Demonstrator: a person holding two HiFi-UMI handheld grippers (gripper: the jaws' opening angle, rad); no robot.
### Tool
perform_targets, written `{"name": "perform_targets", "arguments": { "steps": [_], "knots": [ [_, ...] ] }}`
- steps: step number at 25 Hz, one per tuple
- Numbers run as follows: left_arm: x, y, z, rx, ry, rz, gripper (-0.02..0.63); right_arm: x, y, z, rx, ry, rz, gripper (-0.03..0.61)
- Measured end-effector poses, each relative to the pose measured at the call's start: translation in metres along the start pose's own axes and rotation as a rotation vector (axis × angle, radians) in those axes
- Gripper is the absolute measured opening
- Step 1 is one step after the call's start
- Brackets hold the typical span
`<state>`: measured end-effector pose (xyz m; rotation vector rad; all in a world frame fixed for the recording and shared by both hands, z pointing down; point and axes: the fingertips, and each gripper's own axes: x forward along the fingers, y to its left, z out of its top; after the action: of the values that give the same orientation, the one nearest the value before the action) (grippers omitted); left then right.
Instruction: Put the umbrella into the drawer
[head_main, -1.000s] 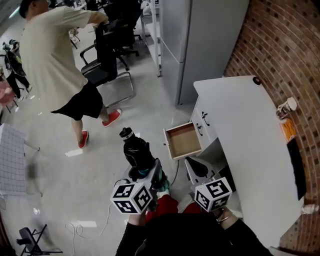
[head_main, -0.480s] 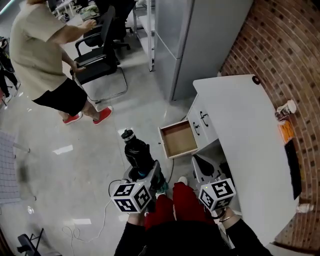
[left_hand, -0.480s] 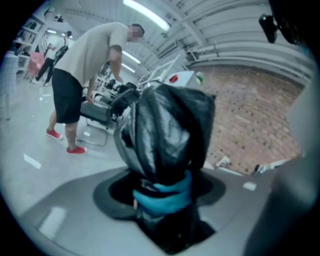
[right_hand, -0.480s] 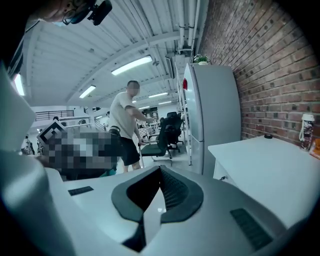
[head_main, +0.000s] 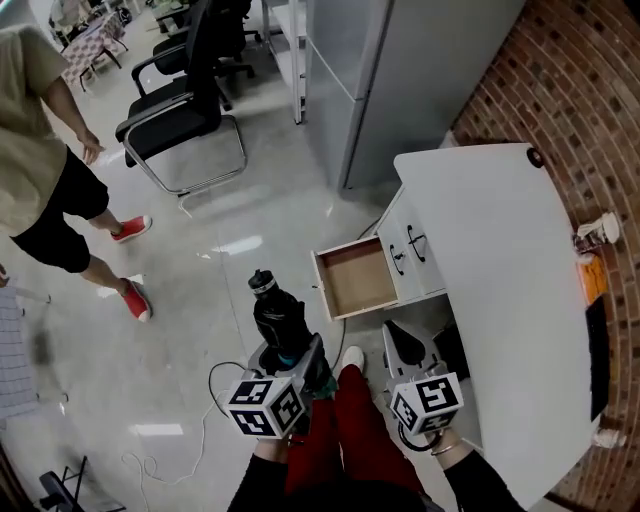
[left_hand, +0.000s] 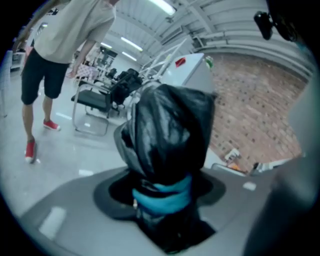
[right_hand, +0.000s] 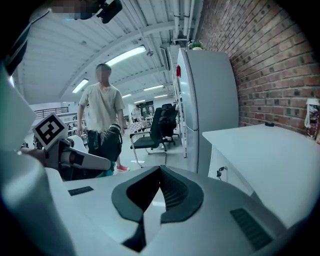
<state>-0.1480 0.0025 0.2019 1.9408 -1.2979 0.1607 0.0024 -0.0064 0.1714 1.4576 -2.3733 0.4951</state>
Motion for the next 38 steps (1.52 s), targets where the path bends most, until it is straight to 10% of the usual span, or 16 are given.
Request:
{"name": "perform_targets", "arguments": {
  "steps": [38],
  "knots": [
    [0.374,0.149,-0.188,-0.048,0.174,0.008,0.282,0.266,-0.188,-0.269,0.028,0.084,-0.091,0.002]
  ]
}}
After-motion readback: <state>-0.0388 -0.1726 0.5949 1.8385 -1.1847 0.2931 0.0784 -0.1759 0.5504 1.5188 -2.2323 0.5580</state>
